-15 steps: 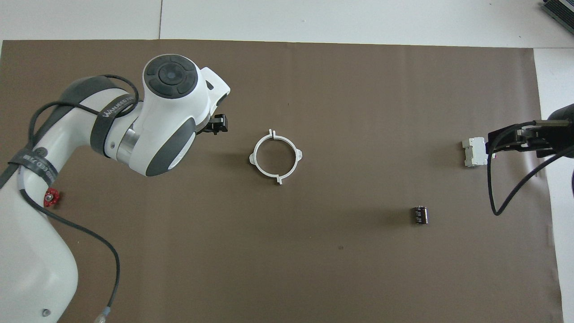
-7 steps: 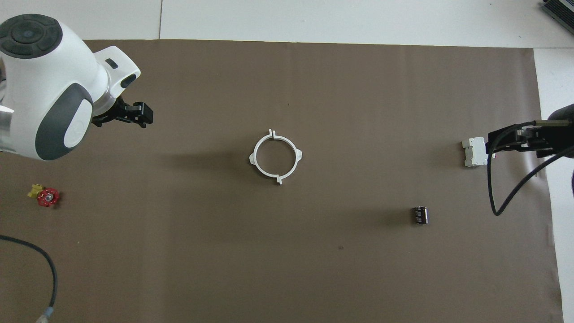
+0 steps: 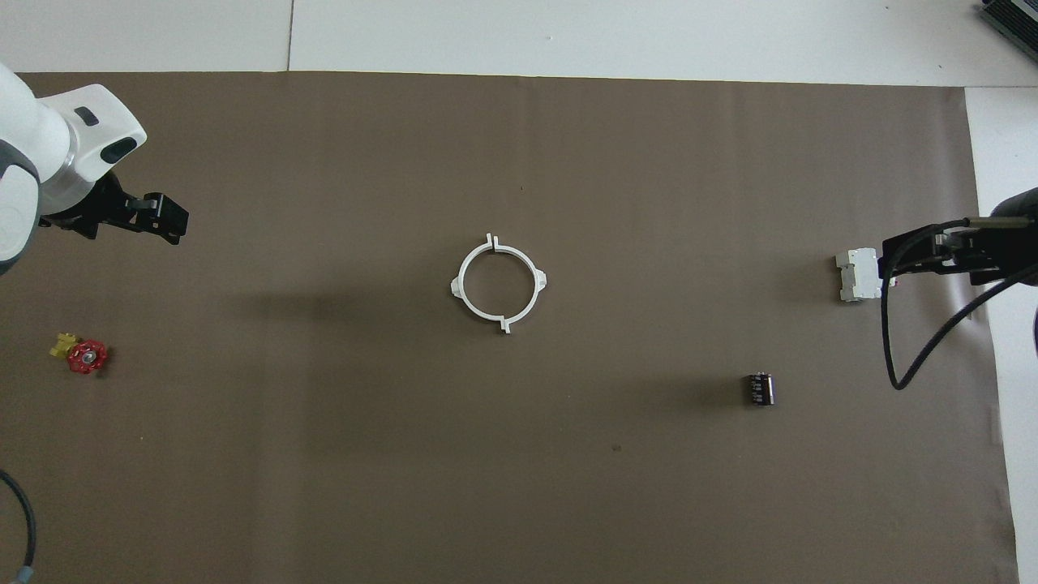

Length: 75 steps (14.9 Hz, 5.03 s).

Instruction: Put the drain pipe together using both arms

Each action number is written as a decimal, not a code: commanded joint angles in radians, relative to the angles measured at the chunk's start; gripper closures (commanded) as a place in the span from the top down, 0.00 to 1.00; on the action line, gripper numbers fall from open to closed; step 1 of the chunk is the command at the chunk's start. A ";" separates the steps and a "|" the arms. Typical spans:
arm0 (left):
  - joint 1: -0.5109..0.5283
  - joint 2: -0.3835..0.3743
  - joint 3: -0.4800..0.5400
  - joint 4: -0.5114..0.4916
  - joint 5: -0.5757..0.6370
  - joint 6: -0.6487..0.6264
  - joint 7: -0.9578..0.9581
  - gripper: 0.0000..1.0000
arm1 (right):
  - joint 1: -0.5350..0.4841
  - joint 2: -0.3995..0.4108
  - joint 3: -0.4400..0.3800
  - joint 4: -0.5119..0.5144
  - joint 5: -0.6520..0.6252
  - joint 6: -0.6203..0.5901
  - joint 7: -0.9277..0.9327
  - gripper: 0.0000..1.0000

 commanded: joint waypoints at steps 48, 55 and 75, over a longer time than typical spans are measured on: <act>-0.333 -0.287 0.401 -0.108 -0.218 -0.047 0.112 1.00 | -0.015 -0.011 0.008 -0.006 0.002 -0.009 -0.025 1.00; -0.330 -0.285 0.402 -0.110 -0.217 -0.057 0.108 1.00 | -0.015 -0.011 0.008 -0.006 0.002 -0.010 -0.025 1.00; -0.329 -0.282 0.404 -0.016 -0.218 -0.236 0.122 1.00 | -0.015 -0.011 0.008 -0.006 0.002 -0.010 -0.025 1.00</act>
